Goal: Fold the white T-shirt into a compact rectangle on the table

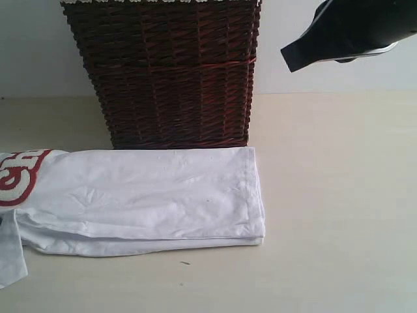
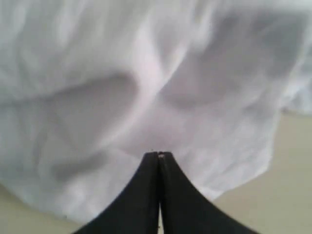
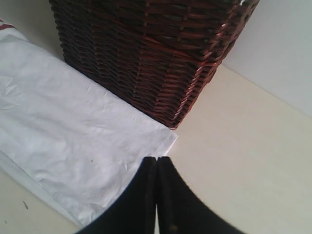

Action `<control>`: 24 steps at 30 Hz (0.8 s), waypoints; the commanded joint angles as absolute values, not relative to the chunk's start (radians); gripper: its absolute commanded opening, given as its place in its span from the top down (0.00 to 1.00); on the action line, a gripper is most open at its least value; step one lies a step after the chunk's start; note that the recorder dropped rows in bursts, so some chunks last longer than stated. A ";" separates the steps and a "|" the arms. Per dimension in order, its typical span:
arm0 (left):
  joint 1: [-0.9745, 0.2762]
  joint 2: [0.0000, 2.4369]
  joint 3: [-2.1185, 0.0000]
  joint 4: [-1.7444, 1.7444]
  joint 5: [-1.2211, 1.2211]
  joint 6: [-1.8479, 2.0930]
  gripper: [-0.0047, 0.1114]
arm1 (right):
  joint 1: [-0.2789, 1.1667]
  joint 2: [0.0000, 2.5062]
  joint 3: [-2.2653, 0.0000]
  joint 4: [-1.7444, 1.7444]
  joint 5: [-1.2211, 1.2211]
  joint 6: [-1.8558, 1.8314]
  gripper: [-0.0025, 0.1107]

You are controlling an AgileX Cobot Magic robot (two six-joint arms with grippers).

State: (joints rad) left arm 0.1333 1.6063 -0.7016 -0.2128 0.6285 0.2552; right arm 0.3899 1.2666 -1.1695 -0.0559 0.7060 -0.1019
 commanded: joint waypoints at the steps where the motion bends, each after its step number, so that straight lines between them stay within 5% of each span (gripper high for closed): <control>1: 0.127 1.576 -0.709 -0.334 0.524 0.364 0.96 | 0.385 1.259 -1.178 -0.031 0.693 -0.104 0.98; 10: 0.127 1.783 -0.709 -0.292 0.490 0.348 0.96 | 0.385 1.259 -1.178 -0.026 0.693 -0.108 0.98; 24: 0.127 1.837 -0.709 0.012 0.936 0.100 0.96 | 0.385 1.259 -1.178 -0.026 0.713 -0.110 0.98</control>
